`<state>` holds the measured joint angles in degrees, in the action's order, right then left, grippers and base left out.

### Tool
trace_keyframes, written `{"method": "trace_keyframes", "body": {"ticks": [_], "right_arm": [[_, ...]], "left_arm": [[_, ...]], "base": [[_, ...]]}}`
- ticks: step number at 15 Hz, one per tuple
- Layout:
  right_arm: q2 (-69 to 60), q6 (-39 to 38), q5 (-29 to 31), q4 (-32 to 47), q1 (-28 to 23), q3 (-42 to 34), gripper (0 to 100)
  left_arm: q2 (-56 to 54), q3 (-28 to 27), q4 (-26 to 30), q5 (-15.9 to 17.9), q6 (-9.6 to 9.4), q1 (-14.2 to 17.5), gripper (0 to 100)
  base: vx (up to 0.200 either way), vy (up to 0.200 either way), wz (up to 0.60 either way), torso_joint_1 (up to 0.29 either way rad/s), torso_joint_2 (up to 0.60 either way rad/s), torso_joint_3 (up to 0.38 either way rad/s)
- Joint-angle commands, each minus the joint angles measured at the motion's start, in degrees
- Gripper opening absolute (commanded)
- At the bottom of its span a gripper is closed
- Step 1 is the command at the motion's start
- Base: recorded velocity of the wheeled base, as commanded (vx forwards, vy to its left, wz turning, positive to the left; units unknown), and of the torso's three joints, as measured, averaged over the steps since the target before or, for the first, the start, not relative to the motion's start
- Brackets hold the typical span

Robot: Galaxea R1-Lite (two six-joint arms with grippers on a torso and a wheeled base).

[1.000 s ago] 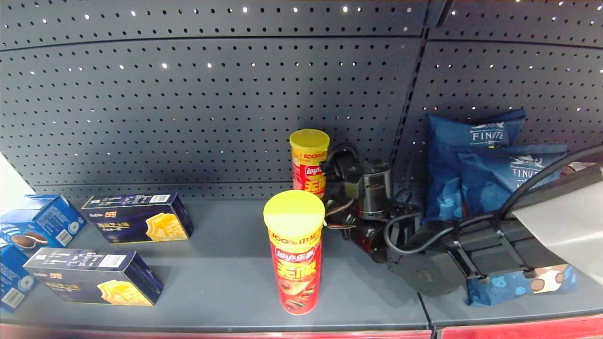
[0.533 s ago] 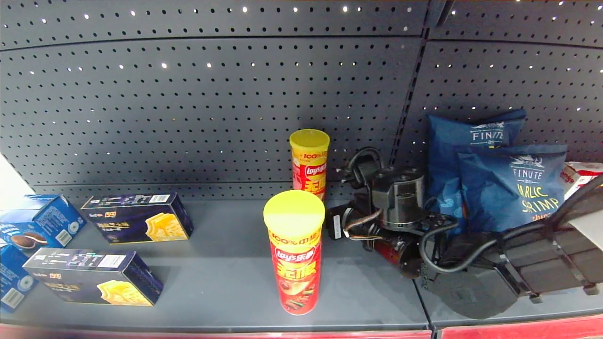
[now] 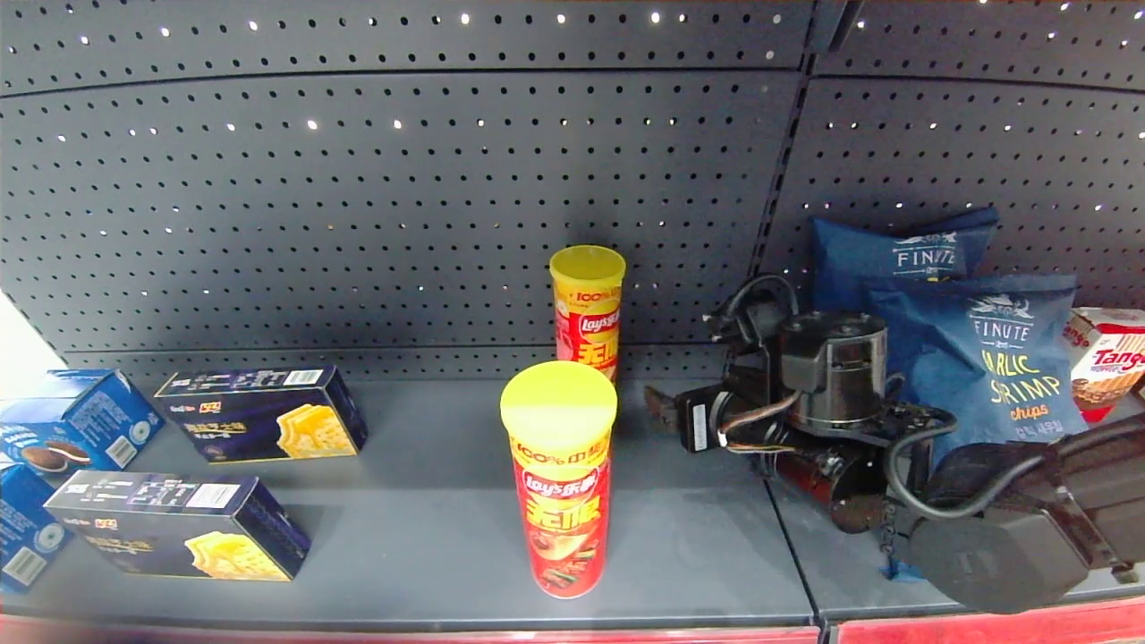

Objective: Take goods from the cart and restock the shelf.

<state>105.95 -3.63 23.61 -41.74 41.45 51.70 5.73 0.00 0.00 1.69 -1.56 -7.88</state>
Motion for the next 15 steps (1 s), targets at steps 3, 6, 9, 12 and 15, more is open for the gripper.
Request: {"method": "trace_keyframes", "body": {"ticks": [3,6,9,12,15], "right_arm": [[2.5,-0.3,-0.2,-0.3,-3.2,2.9,100],[6.0,-0.6,-0.6,-0.4,-3.4,7.0,100],[8.9,-0.9,-0.7,-0.4,-3.0,9.9,100],[9.8,-1.8,-0.7,-0.4,-1.8,10.8,100],[10.2,-1.9,-0.9,-1.2,-0.9,10.8,100]], "left_arm": [[0.1,0.0,0.0,0.0,-0.02,0.1,100],[0.1,0.0,0.0,0.0,-0.02,0.0,100],[0.1,0.0,0.0,0.0,-0.02,0.1,100],[0.1,0.0,0.0,0.0,-0.02,0.1,100],[0.1,0.0,0.0,0.0,-0.02,0.0,100]], "base": [[0.0,0.0,0.0,0.0,0.0,0.0],[0.0,0.0,0.0,0.0,0.0,0.0],[0.0,0.0,0.0,0.0,0.0,0.0],[0.0,0.0,0.0,0.0,0.0,0.0],[0.0,0.0,0.0,0.0,0.0,0.0]]}}
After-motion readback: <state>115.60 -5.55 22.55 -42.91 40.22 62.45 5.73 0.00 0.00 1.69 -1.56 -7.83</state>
